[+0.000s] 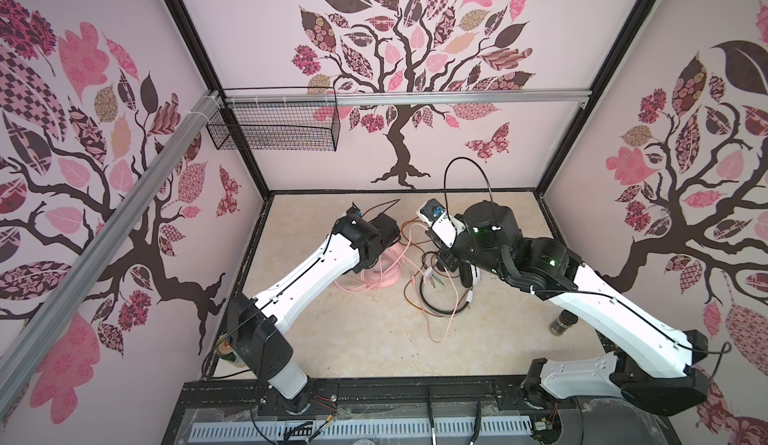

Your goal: Wrap the headphones

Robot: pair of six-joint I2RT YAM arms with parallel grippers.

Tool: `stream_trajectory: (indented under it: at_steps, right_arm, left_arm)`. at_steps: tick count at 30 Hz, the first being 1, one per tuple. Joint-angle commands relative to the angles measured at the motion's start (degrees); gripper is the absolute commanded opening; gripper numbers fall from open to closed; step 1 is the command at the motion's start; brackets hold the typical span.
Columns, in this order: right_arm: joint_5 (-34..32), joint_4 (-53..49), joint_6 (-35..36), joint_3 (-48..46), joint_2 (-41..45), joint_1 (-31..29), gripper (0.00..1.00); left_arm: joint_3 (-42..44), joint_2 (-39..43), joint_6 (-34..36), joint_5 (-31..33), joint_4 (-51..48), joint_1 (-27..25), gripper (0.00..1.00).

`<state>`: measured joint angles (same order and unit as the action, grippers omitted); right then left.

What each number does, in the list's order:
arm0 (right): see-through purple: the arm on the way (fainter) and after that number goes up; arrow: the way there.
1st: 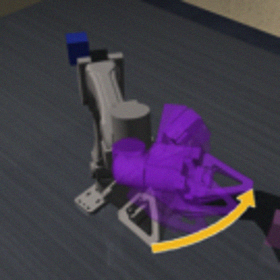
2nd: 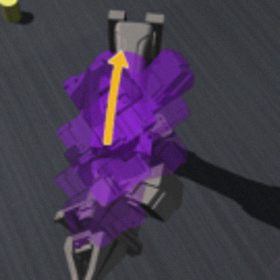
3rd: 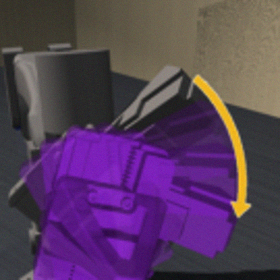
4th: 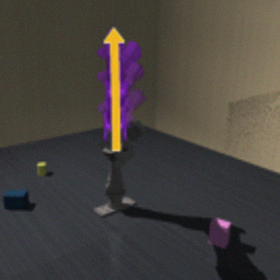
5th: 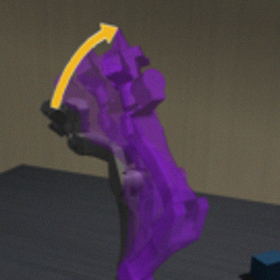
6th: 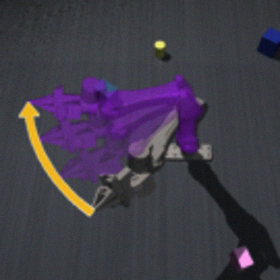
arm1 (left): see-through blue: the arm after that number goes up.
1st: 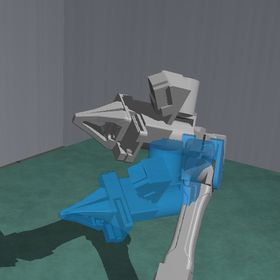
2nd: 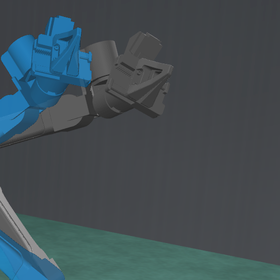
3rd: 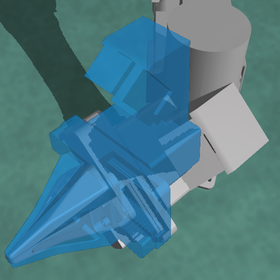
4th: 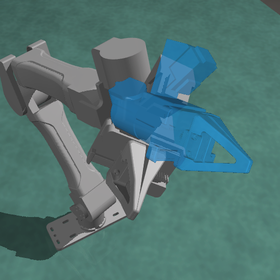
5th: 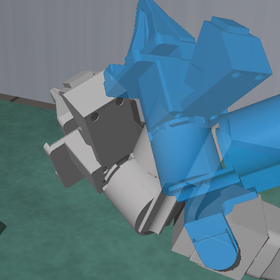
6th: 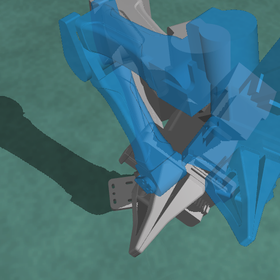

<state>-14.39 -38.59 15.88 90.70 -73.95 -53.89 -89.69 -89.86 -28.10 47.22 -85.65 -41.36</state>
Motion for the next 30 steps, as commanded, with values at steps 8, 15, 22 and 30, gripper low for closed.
stream_trajectory:
  at_steps: [8,15,22,30]
  right_arm:
    - [5.03,8.55,-0.12,-1.28,-3.68,3.93,0.0]
    - [11.6,11.21,-2.58,-1.53,-6.36,8.77,0.0]
    - [11.77,13.66,-3.65,-5.1,-8.6,9.54,0.0]
    - [19.82,21.93,-6.66,-16.64,-6.43,12.26,0.18]
  left_arm:
    - [9.04,12.84,11.71,-23.41,11.36,-4.44,0.0]
    - [11.08,18.05,12.19,-29.06,12.69,-6.01,0.0]
    - [9.21,21.31,10.51,-30.9,11.83,-6.05,0.0]
    - [-0.23,19.18,6.09,-28.2,5.01,-1.96,0.0]
